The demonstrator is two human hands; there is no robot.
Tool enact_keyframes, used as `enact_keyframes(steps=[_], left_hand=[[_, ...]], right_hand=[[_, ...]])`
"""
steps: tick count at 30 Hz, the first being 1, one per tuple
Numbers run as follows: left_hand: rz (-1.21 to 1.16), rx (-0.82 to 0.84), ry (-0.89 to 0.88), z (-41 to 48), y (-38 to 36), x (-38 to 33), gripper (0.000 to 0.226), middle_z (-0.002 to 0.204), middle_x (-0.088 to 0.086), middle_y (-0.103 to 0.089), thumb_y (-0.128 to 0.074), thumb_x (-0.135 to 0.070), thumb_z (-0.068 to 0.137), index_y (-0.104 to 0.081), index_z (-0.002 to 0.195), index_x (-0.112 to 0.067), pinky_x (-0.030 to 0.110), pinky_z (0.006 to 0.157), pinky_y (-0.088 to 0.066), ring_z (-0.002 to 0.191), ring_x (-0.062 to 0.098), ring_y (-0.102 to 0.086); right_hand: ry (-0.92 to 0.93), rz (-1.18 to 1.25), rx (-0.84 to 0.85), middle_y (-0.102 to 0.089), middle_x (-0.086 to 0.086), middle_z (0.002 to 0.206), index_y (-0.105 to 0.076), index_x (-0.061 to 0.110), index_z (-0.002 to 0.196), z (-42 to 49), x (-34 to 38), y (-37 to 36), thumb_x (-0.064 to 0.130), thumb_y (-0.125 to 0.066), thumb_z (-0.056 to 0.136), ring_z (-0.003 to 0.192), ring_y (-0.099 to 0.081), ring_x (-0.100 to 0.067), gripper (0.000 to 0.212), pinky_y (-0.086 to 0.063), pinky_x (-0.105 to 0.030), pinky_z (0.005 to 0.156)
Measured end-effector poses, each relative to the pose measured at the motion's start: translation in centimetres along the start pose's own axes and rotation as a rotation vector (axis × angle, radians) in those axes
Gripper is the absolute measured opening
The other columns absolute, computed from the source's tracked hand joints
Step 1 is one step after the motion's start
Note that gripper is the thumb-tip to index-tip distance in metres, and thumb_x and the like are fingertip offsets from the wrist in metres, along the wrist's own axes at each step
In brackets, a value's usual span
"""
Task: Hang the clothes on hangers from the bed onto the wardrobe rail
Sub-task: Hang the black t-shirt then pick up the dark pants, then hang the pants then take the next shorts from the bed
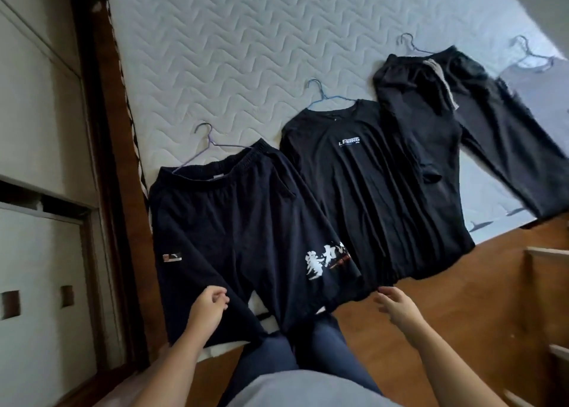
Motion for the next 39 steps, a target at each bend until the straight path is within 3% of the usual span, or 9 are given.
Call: enact_keyframes(steps=[5,10,17,20,26,30,32,36,39], left_hand=[[0.087,0.052,-0.049,-1.2,-2.9,-1.0,0.014,0.084,0.003,-0.06,-0.041,-0.006,0.093,-0.054,0.095,-0.012,0.031,0.076,-0.041,0.086,0.023,-0.06],[0.127,0.07,-0.138,-3.8,-6.0,-2.4,0.014,0.089,0.009,-0.063,-0.041,-0.008,0.093,-0.055,0.094,-0.01,0.032,0.077,-0.042,0.086,0.025,-0.06],[0.197,-0.013,-0.168,-8.1,-11.6,-2.2,0.018,0.081,0.013,-0.062,-0.042,-0.005,0.093,-0.058,0.098,0.001,0.031,0.07,-0.043,0.073,0.027,-0.058],[0.175,-0.011,-0.159,-11.0,-16.4,-2.5,0.018,0.073,0.012,-0.057,-0.04,-0.001,0.093,-0.056,0.098,0.006,0.024,0.056,-0.044,0.062,0.023,-0.053],[0.273,0.149,-0.268,-16.2,-30.3,-5.5,0.017,0.07,0.006,-0.058,-0.041,0.001,0.09,-0.058,0.094,0.001,0.023,0.057,-0.043,0.065,0.021,-0.054],[0.478,0.308,-0.418,-19.7,-38.2,-8.8,0.016,0.08,0.006,-0.06,-0.045,-0.005,0.087,-0.056,0.083,-0.016,0.029,0.07,-0.043,0.076,0.024,-0.056],[0.564,0.329,-0.462,-20.5,-40.6,-10.3,0.012,0.085,0.006,-0.061,-0.048,-0.011,0.087,-0.058,0.089,-0.016,0.029,0.067,-0.041,0.079,0.023,-0.056],[0.61,0.304,-0.471,-19.9,-43.8,-13.2,0.013,0.092,0.01,-0.064,-0.048,-0.01,0.088,-0.058,0.096,-0.014,0.031,0.072,-0.042,0.087,0.027,-0.06],[0.518,0.248,-0.378,-17.9,-45.8,-15.5,0.019,0.094,0.016,-0.063,-0.044,-0.003,0.09,-0.058,0.102,-0.001,0.031,0.075,-0.041,0.083,0.027,-0.059]], right_hand=[[-0.023,0.186,-0.149,-0.063,-0.01,0.1,-0.053,0.013,0.107,-3.8,-5.9,5.7,0.014,-0.045,0.094,0.087,-0.059,-0.025,0.015,-0.04,-0.024,0.062],[-0.147,0.308,-0.255,-0.064,-0.014,0.095,-0.056,0.006,0.11,-5.2,-14.1,8.4,0.011,-0.044,0.094,0.073,-0.058,-0.022,0.021,-0.037,-0.025,0.055],[-0.137,0.339,-0.133,-0.062,-0.01,0.093,-0.056,0.011,0.104,-4.8,-20.1,11.9,0.013,-0.046,0.093,0.07,-0.056,-0.019,0.016,-0.034,-0.023,0.053],[-0.107,0.375,-0.125,-0.064,-0.005,0.088,-0.056,0.015,0.101,-5.0,-23.4,15.3,0.015,-0.045,0.093,0.072,-0.058,-0.018,0.013,-0.034,-0.023,0.055],[-0.216,0.499,-0.261,-0.062,-0.009,0.09,-0.055,0.011,0.102,-6.3,-35.8,22.6,0.014,-0.043,0.095,0.075,-0.058,-0.023,0.014,-0.046,-0.033,0.068],[-0.4,0.525,-0.313,-0.061,-0.015,0.087,-0.056,-0.006,0.109,-8.3,-44.8,25.2,0.007,-0.046,0.093,0.062,-0.053,-0.018,0.023,-0.039,-0.019,0.042],[-0.481,0.567,-0.325,-0.062,-0.011,0.081,-0.056,-0.006,0.107,-8.8,-47.3,25.8,0.009,-0.047,0.093,0.061,-0.052,-0.018,0.023,-0.041,-0.023,0.049],[-0.555,0.691,-0.326,-0.061,-0.009,0.085,-0.053,0.007,0.099,-6.7,-48.0,27.7,0.015,-0.044,0.095,0.076,-0.055,-0.025,0.013,-0.047,-0.042,0.083],[-0.504,0.699,-0.304,-0.061,-0.009,0.084,-0.054,0.006,0.097,-3.2,-46.4,30.7,0.014,-0.044,0.094,0.07,-0.054,-0.022,0.012,-0.04,-0.028,0.062]])
Point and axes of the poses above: each hand's wrist, its own z-axis towards the middle knuckle, its own y-axis out of the back of the hand, x = y × z, the point moved 2 cm from there along z, towards the middle knuckle
